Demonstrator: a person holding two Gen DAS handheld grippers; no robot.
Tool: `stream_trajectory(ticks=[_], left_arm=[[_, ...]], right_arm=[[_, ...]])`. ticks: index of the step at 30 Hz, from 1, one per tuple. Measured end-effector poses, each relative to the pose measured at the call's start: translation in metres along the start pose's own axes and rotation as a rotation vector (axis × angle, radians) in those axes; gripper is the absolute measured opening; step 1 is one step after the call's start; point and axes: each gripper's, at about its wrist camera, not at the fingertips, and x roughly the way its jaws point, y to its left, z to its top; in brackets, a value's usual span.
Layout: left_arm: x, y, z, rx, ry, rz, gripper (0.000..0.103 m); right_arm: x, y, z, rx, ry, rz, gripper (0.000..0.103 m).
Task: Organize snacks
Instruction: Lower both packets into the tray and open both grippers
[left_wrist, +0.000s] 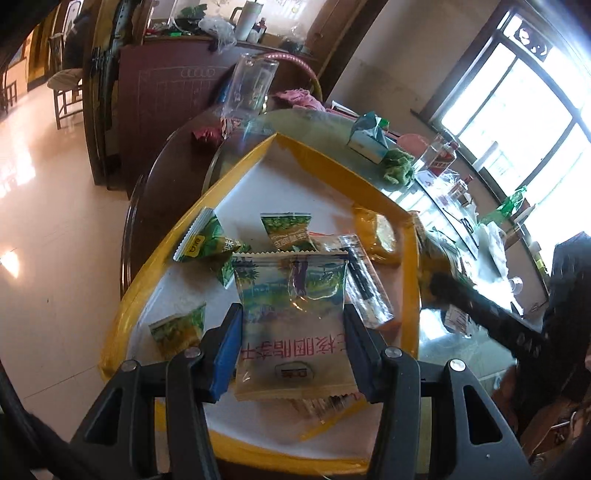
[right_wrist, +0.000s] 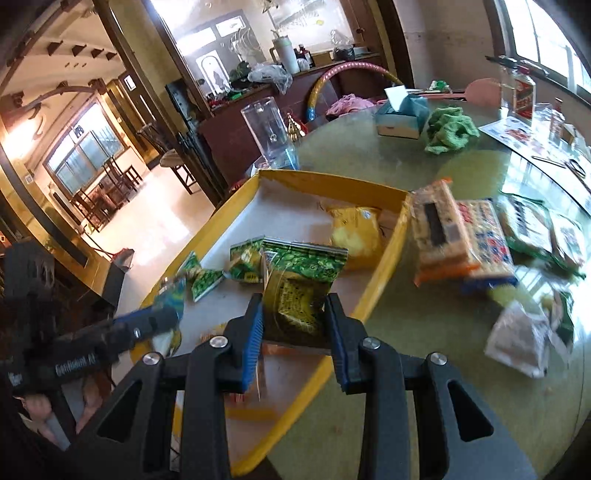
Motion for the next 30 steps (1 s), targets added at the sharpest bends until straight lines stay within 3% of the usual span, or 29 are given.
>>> stream_trajectory(ticks=[5, 11, 19, 21, 23, 26, 30], left_arm=[[0.018, 0.009, 0.008, -0.020, 0.032, 0.026, 0.052], [0.030, 0.008, 0.009, 0.024, 0.066, 0.049, 0.053], [0.041, 0.001, 0.013, 0.076, 0.096, 0.047, 0.057], [0.040, 0.006, 0.015, 0.044, 0.094, 0.041, 0.065], [0.035, 0.011, 0.016, 0.013, 0.087, 0.025, 0.067], [0.019, 0.008, 0.013, 0.015, 0.029, 0.004, 0.077], [-0.003, -0.006, 0.001, 0.034, -0.053, 0.054, 0.079]], right_arm=[[0.040, 0.001, 0.025, -0.002, 0.048, -0.003, 0.035], [0.083, -0.003, 0.055, 0.008, 0.100, -0.050, 0.035], [0.115, -0.007, 0.067, 0.017, 0.150, -0.096, 0.038], [0.113, -0.009, 0.067, 0.030, 0.150, -0.077, 0.046], [0.102, -0.010, 0.066, 0.047, 0.130, -0.044, 0.055], [0.074, -0.010, 0.061, 0.052, 0.080, -0.025, 0.062], [0.023, -0.021, 0.038, 0.082, 0.009, 0.000, 0.066]])
